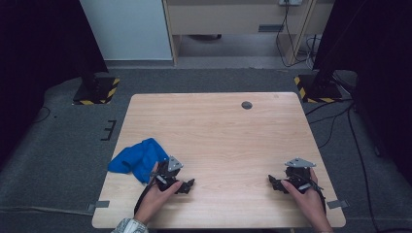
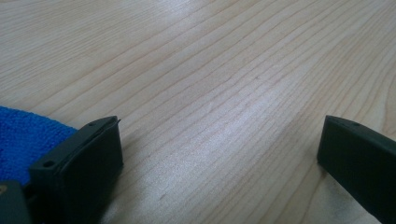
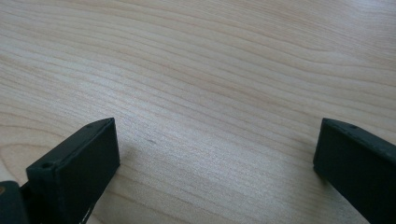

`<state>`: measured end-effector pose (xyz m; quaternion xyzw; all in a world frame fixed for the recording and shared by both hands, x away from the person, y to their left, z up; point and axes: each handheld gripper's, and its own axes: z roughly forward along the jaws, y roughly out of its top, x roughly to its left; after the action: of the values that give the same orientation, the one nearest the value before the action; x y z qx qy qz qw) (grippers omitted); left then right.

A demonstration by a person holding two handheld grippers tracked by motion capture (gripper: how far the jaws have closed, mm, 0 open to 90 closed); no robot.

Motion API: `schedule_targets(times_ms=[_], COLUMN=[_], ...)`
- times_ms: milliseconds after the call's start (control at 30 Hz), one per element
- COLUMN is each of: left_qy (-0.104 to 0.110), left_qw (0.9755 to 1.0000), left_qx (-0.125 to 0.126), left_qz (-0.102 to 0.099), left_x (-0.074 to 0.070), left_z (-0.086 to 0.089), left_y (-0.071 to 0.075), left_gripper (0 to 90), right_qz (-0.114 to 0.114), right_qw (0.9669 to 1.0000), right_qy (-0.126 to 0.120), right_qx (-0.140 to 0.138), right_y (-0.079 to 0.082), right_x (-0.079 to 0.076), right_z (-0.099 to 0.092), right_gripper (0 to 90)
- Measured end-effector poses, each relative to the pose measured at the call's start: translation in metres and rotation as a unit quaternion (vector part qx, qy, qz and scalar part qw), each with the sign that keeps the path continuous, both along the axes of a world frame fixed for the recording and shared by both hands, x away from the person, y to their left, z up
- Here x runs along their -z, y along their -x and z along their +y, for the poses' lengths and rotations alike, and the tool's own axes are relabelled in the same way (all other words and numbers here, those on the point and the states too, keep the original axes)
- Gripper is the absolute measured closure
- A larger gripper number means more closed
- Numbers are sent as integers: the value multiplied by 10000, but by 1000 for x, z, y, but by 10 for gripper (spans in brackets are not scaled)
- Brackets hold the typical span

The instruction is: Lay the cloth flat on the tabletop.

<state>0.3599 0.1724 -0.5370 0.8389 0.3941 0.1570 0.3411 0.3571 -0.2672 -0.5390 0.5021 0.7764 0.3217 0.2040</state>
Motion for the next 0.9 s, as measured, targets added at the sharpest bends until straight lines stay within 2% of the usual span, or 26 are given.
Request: schedule_targets(times_ms=[400, 567, 767, 900], left_qy=[42, 300, 688, 731], left_qw=[9998, 9994, 9971, 9967], left_qx=[177, 123, 99, 56], left_qz=[-29, -136, -298, -336], left_x=[-4, -14, -27, -31], left_z=[-3, 3, 14, 21], left_y=[2, 5, 10, 10], left_gripper=[33, 39, 40, 43], right_qz=[6, 4, 4, 2], right_qw=[10000, 10000, 10000, 10000], right_qy=[-5, -5, -13, -13], right_qx=[26, 15, 31, 31], right_y=[0, 0, 1, 1], right_x=[0, 0, 0, 0], right_z=[0, 0, 0, 0], right_gripper=[5, 5, 5, 5])
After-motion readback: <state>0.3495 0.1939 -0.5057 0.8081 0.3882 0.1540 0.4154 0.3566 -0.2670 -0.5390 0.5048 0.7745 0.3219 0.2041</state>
